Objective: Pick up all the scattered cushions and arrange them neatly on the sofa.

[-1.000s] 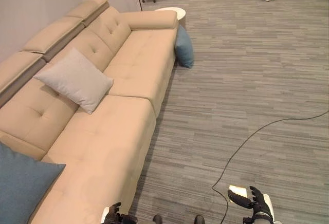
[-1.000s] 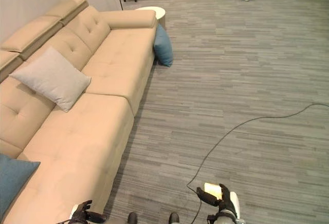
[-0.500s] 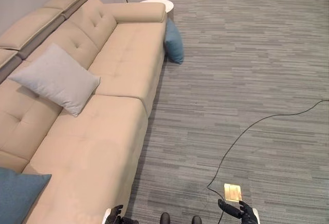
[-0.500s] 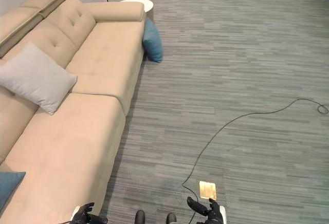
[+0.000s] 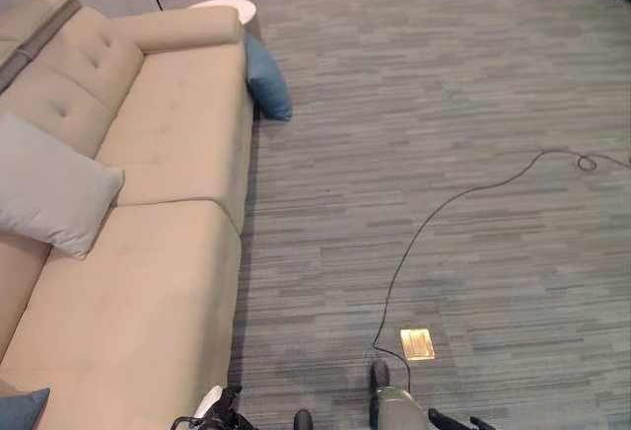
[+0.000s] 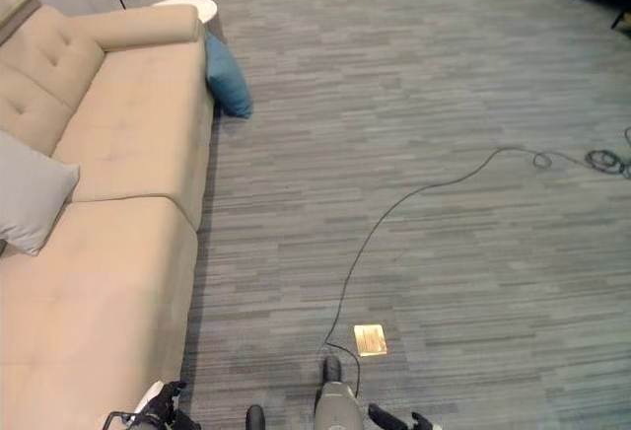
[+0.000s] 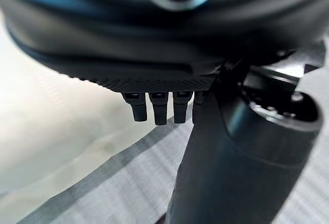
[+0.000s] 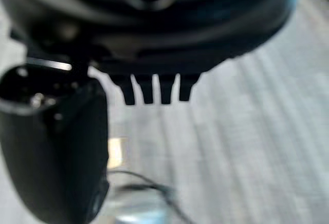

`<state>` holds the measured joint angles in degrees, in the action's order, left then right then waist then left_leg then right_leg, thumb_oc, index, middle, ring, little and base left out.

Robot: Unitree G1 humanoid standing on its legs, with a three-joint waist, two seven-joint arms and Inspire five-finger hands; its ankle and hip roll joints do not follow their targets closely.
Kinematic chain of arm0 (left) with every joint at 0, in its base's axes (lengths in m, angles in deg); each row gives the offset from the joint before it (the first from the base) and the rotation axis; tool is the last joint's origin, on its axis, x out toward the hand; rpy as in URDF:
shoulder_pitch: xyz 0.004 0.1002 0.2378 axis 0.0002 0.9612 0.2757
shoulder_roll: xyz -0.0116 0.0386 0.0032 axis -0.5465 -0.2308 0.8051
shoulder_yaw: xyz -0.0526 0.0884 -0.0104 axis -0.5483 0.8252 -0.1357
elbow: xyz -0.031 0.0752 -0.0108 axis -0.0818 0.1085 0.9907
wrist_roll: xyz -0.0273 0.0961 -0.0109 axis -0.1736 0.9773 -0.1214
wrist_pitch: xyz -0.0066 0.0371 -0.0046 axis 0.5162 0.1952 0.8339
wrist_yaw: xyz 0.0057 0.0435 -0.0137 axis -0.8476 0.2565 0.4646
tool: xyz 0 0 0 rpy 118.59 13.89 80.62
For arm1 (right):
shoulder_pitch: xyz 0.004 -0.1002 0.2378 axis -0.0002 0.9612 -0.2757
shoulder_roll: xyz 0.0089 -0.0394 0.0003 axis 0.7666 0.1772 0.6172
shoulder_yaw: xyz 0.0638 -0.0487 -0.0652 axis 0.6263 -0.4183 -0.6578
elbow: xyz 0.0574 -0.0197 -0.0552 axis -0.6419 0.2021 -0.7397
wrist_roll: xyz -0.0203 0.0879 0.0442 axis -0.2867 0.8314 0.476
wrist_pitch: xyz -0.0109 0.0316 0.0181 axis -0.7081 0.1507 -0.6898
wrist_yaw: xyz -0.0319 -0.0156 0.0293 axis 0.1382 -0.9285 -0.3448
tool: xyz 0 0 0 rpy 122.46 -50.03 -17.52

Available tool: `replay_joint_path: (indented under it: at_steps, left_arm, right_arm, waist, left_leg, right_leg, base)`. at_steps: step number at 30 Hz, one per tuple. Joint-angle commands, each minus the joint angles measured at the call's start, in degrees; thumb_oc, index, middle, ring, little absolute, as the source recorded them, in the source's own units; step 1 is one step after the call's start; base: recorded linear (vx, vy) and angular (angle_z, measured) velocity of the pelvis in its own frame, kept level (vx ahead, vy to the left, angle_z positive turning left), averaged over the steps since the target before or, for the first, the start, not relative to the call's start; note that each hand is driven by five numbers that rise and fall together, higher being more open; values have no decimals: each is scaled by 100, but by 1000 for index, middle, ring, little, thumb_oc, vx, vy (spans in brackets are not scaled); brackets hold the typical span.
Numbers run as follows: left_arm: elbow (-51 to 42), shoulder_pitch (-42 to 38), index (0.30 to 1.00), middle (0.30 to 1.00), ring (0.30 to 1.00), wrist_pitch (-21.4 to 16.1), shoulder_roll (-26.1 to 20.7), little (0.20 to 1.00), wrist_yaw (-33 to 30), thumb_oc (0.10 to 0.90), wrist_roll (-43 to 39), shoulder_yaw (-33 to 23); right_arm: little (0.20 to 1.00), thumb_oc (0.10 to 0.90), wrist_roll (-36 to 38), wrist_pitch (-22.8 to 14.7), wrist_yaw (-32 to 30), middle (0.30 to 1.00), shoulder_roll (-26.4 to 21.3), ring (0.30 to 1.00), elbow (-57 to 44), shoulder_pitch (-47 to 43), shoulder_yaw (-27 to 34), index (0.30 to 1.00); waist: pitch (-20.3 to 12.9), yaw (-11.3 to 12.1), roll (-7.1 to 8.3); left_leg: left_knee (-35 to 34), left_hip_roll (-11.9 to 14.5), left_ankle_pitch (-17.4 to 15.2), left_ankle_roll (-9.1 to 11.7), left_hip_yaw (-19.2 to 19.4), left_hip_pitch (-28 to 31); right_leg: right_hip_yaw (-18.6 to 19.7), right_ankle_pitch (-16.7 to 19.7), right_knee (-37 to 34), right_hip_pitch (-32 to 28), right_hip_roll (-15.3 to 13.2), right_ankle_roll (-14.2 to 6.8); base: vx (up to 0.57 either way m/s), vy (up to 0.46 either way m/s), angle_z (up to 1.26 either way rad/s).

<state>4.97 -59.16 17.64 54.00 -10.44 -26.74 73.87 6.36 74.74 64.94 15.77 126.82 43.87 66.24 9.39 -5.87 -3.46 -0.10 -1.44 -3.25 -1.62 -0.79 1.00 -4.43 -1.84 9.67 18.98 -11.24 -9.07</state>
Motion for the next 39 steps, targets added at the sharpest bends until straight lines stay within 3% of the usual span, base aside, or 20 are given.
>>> replay_joint_path:
  at_steps: [1, 3, 5, 6, 7, 8, 11, 13, 16, 18, 21, 26, 28, 29, 30, 32, 33, 34, 37, 39]
  left_arm:
    - [-99, -8, 900, 900, 900, -146, -19, 900, -93, 800, 112, -187]
    - [-49, 52, 900, 900, 900, -137, 10, 900, -103, 800, 90, -236]
    - [-75, 63, 900, 900, 900, -165, 48, 900, -76, 800, -50, -267]
    - [-74, 60, 900, 900, 900, -165, 45, 900, -76, 800, -50, -269]
    - [-304, 5, 900, 900, 900, -204, -16, 900, -53, 800, -207, -250]
    - [-535, -34, 900, 900, 900, -234, -73, 900, -39, 800, -261, -212]
    - [-821, -124, 900, 900, 900, -273, -153, 900, -94, 800, -370, -156]
    - [-957, -208, 900, 900, 900, -270, -149, 900, -98, 800, -433, -109]
    - [-916, -303, 900, 900, 900, -271, -83, 900, -179, 800, -521, -79]
    - [-777, -152, 900, 900, 900, -213, 18, 900, -145, 800, -802, -274]
    - [-476, 66, 900, 900, 900, -296, 185, 900, -163, 800, -1682, -828]
    - [-390, 241, 900, 900, 900, -304, 157, 900, -81, 800, -2098, -1191]
    - [-345, 269, 900, 900, 900, -269, 112, 900, -66, 800, -2005, -1186]
    - [-276, 221, 900, 900, 900, -212, 14, 900, -22, 800, -1798, -1139]
    - [-259, 183, 900, 900, 900, -169, -69, 900, -6, 800, -1545, -1045]
    - [-257, 110, 900, 900, 900, -128, -176, 900, -15, 800, -1206, -862]
    - [-256, 108, 900, 900, 900, -128, -173, 900, -15, 800, -1206, -862]
    - [-281, 36, 900, 900, 900, -101, -283, 900, -50, 800, -1085, -757]
    - [-288, -23, 900, 900, 900, -100, -317, 900, -58, 800, -999, -687]
    - [-305, -57, 900, 900, 900, -96, -333, 900, -23, 800, -888, -640]
  right_arm:
    - [900, 800, 158, -188, -45, 900, -473, 900, -57, -4, 264, 900]
    - [900, 800, 179, -182, 13, 900, -489, 900, 75, -8, 285, 900]
    - [900, 800, 232, -209, 58, 900, -545, 900, 137, -50, 274, 900]
    - [900, 800, 233, -209, 58, 900, -542, 900, 138, -54, 273, 900]
    - [900, 800, 262, -203, 63, 900, -635, 900, 111, -150, 244, 900]
    - [900, 800, 296, -212, 27, 900, -671, 900, 84, -165, 232, 900]
    - [900, 800, 322, -217, -19, 900, -721, 900, 4, -176, 181, 900]
    - [900, 800, 328, -204, -64, 900, -735, 900, -35, -192, 161, 900]
    - [900, 800, 267, -256, -84, 900, -589, 900, -152, -77, 69, 900]
    - [900, 800, 168, -257, -146, 900, -446, 900, -107, 21, -57, 900]
    - [900, 800, 100, -251, -150, 900, -275, 900, -87, 134, -82, 900]
    - [900, 800, -369, -71, -104, 900, -120, 900, 46, 93, -253, 900]
    - [900, 800, -456, -59, -105, 900, -101, 900, 72, 87, -305, 900]
    - [900, 800, -538, -33, -20, 900, -108, 900, 88, 36, -331, 900]
    - [900, 800, -624, 4, 14, 900, -139, 900, 75, 0, -345, 900]
    - [900, 800, -631, -14, 39, 900, -202, 900, 22, -42, -369, 900]
    - [900, 800, -631, -14, 39, 900, -204, 900, 23, -44, -369, 900]
    - [900, 800, -694, -7, 92, 900, -248, 900, -136, -95, -398, 900]
    - [900, 800, -719, -12, 101, 900, -264, 900, -292, -134, -431, 900]
    - [900, 800, -790, -38, 167, 900, -270, 900, -451, -161, -505, 900]
  waist:
    - [53, -41, -327]
    - [-46, -55, -343]
    - [-34, -8, -364]
    - [-51, -17, -350]
    - [129, 136, -236]
    - [239, 231, -167]
    - [373, 338, -27]
    - [436, 461, -15]
    - [453, 527, -29]
    - [403, 692, -202]
    - [377, 927, -171]
    - [153, 1228, 39]
    - [91, 1307, 127]
    - [21, 1396, 271]
    - [32, 1392, 371]
    - [58, 1267, 344]
    - [47, 1276, 327]
    - [107, 1082, 60]
    - [286, 810, -69]
    - [403, 576, -86]
  left_leg:
    - [135, 162, -746, 357, -256, 577]
    - [394, 320, -774, 474, -229, 578]
    - [1507, 528, -408, 656, -98, 176]
    - [1506, 511, -386, 654, -108, 147]
    - [3089, 667, 165, 669, 4, -566]
    - [3641, 728, 283, 613, 102, -772]
    - [4179, 903, 359, 550, 411, -1208]
    - [4081, 889, 242, 510, 595, -1615]
    - [2994, 764, 234, 524, 790, -1915]
    - [1431, 787, 617, 597, 891, -2058]
    - [248, 702, 925, 663, 986, -2253]
    - [377, 658, 1277, 595, 705, -2311]
    - [521, 590, 1236, 544, 690, -2343]
    - [715, 478, 1006, 423, 693, -2278]
    - [854, 366, 782, 283, 756, -2190]
    - [928, 226, 477, 99, 732, -1871]
    - [922, 246, 487, 102, 732, -1882]
    - [769, 282, 261, 12, 604, -1315]
    - [680, 221, 125, 12, 475, -882]
    - [609, 150, -31, 58, 286, -511]
  right_leg:
    - [-230, 504, -116, -124, 135, -66]
    - [-312, 427, -12, -188, 205, -26]
    - [-340, 225, 24, -426, 408, 131]
    - [-344, 246, 7, -409, 390, 131]
    - [-419, 73, 42, -685, 423, 369]
    - [-484, -2, -1, -876, 457, 470]
    - [-572, -130, -101, -1129, 478, 611]
    - [-626, -241, -264, -1434, 538, 645]
    - [-546, -388, -482, -1716, 647, 569]
    - [-541, -600, -603, -2029, 833, 478]
    - [-476, -857, -724, -2561, 964, 439]
    - [-213, -1164, -685, -3078, 978, 349]
    - [-205, -1163, -551, -3066, 903, 305]
    - [-253, -861, -15, -2936, 698, 88]
    - [-278, -343, 740, -2729, 453, -173]
    - [-275, 479, 1900, -2245, 200, -286]
    - [-269, 499, 1885, -2232, 220, -282]
    - [-423, 680, 2647, -1600, 165, -108]
    - [-669, 260, 2845, -1056, 122, 47]
    - [-777, -60, 2276, -708, 286, 166]
  base:
    - [335, -247, 28]
    - [326, -253, 25]
    - [218, -237, 1]
    - [155, -311, -14]
    - [126, -323, -13]
    - [183, -432, -15]
    - [218, -240, -15]
    - [326, -114, 33]
    - [341, 12, 34]
    - [546, 105, 1]
    - [495, 43, -25]
    - [566, 88, -38]
    - [443, 147, -50]
    - [398, 185, -26]
    - [472, 247, -14]
    - [275, 197, 11]
    - [498, 283, 23]
    - [359, 182, 21]
    - [395, 111, 36]
    - [446, -27, 45]
